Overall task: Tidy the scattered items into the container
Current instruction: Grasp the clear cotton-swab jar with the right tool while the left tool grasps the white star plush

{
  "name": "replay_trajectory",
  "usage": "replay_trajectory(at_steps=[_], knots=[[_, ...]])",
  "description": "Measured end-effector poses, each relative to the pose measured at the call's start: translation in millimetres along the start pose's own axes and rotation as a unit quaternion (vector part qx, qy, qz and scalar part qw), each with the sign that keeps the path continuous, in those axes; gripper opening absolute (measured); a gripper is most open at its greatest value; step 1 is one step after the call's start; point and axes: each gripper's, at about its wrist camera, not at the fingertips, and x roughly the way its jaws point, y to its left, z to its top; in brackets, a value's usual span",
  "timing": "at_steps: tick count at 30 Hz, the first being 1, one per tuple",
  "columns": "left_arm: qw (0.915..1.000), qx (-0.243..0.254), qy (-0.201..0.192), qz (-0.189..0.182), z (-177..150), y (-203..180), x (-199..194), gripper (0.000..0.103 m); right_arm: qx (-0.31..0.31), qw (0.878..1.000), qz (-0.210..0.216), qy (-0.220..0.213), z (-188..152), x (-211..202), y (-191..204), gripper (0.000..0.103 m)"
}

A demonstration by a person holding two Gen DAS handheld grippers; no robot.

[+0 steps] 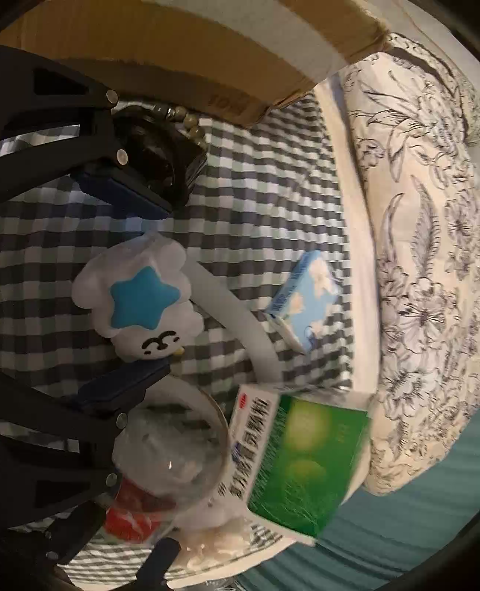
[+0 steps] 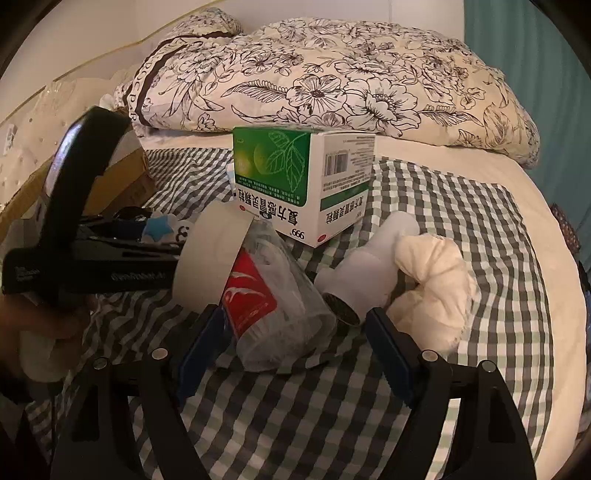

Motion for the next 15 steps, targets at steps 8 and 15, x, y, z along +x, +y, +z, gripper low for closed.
replay_trajectory(at_steps=[8, 15], knots=[[1.0, -0.005, 0.0, 0.005, 1, 2, 12, 0.069, -0.007, 1.0, 0.007, 0.0, 7, 10, 3, 0.079], [0.9998, -0.02, -0.001, -0.008, 1, 9, 11, 0.066, -0.043, 0.999, -0.015, 0.016, 10, 18, 18, 0.081]])
